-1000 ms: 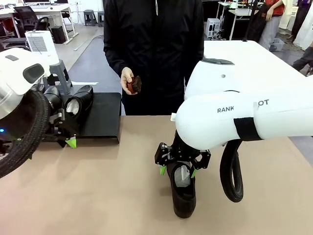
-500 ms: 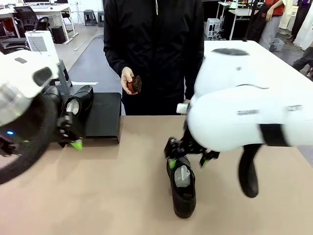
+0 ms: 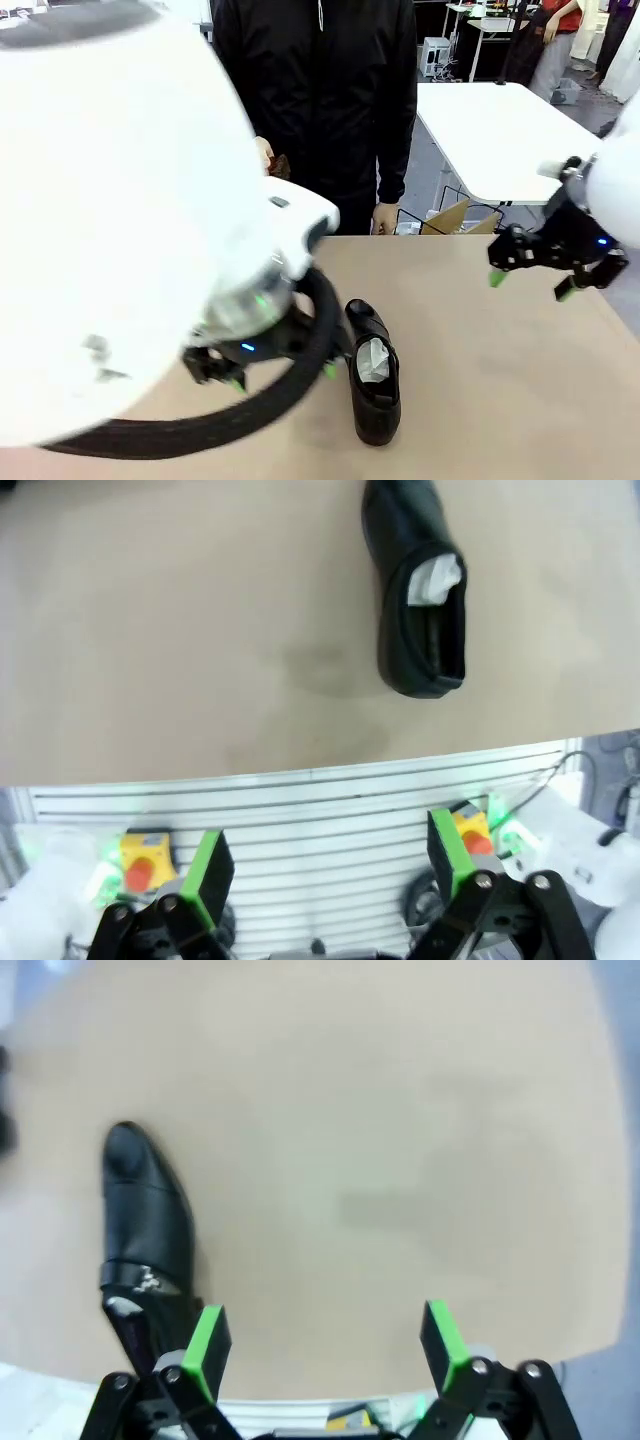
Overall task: Organize the shoes by placing them on the stand.
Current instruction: Place the Shoe from the middle of the table onto the Shoes Stand.
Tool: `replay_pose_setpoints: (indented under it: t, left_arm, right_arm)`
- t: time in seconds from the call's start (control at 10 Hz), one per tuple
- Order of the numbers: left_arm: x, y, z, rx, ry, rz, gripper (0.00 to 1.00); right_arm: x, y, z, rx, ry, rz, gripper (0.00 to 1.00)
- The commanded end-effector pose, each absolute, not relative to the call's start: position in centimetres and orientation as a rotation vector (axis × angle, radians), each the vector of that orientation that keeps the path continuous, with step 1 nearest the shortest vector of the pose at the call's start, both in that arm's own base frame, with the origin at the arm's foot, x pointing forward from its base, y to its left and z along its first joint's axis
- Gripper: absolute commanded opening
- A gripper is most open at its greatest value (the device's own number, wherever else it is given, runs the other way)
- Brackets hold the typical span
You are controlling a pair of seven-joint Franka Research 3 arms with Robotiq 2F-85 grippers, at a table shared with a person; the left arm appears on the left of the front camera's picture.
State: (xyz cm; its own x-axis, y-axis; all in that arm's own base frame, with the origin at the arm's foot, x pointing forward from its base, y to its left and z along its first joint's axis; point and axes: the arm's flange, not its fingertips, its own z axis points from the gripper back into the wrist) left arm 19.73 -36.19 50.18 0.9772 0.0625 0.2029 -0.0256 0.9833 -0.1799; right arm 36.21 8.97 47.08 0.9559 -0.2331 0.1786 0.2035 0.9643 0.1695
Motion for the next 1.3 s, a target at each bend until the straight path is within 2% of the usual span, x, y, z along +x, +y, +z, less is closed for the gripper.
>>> replay_pose_setpoints:
  t: [0.0, 0.1, 0.3, 0.6, 1.2]
  left_arm:
    - [22.4, -38.6, 46.8, -0.143, -0.252, 0.030, 1.00]
    - [23.3, -39.7, 44.4, -0.117, -0.315, -0.019, 1.00]
    - [25.4, -40.9, 41.1, -0.103, -0.345, -0.142, 1.00]
    - [27.4, -42.2, 39.2, -0.114, -0.306, -0.300, 1.00]
    - [31.0, -44.3, 36.3, -0.106, -0.287, -0.131, 1.00]
  right_arm:
    - [35.8, 13.6, 48.0, 0.162, -0.212, -0.134, 1.00]
    - [35.8, 13.6, 48.0, 0.162, -0.212, -0.134, 1.00]
    - [35.8, 13.6, 48.0, 0.162, -0.212, -0.134, 1.00]
    - [35.8, 13.6, 48.0, 0.162, -0.212, -0.134, 1.00]
    - [35.8, 13.6, 48.0, 0.162, -0.212, -0.134, 1.00]
